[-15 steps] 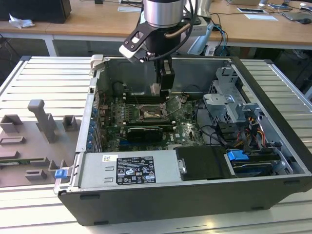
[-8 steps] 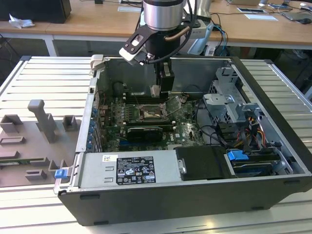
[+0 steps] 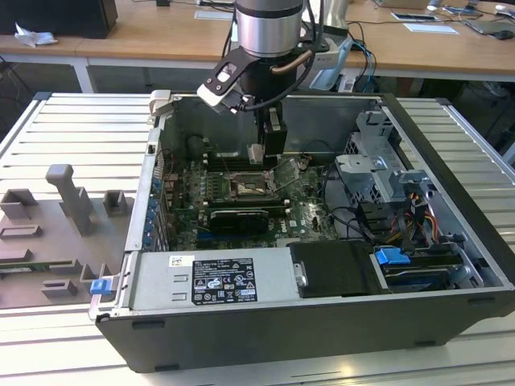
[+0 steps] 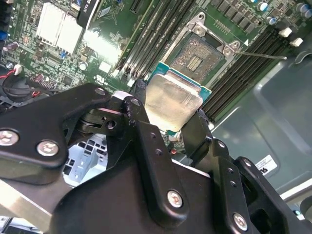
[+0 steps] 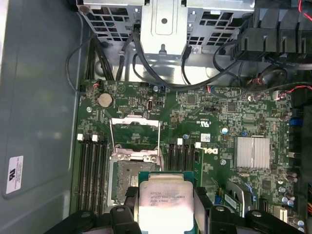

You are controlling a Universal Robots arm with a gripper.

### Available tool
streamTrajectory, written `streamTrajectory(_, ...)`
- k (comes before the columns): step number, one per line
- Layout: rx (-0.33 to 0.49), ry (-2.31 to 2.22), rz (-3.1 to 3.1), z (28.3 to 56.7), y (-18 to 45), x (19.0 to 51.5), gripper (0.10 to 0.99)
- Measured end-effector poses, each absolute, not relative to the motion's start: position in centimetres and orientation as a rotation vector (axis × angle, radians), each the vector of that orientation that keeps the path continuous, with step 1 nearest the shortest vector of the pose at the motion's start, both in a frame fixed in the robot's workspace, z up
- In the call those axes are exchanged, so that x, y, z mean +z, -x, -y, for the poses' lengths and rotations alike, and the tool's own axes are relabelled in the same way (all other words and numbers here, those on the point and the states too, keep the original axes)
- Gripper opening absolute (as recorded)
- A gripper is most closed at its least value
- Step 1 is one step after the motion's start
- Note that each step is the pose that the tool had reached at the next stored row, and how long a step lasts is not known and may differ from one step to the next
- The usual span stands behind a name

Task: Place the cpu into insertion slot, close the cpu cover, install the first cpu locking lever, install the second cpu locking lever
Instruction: 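Place the cpu into insertion slot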

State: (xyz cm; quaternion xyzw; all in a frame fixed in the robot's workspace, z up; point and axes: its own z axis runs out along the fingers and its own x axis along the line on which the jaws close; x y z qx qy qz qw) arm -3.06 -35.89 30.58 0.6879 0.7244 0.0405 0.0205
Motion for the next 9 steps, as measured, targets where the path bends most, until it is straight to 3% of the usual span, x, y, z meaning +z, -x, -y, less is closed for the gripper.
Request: streamTrajectory(9, 0.124, -2.147, -2.232, 34.8, 3.3, 28.3, 0.537)
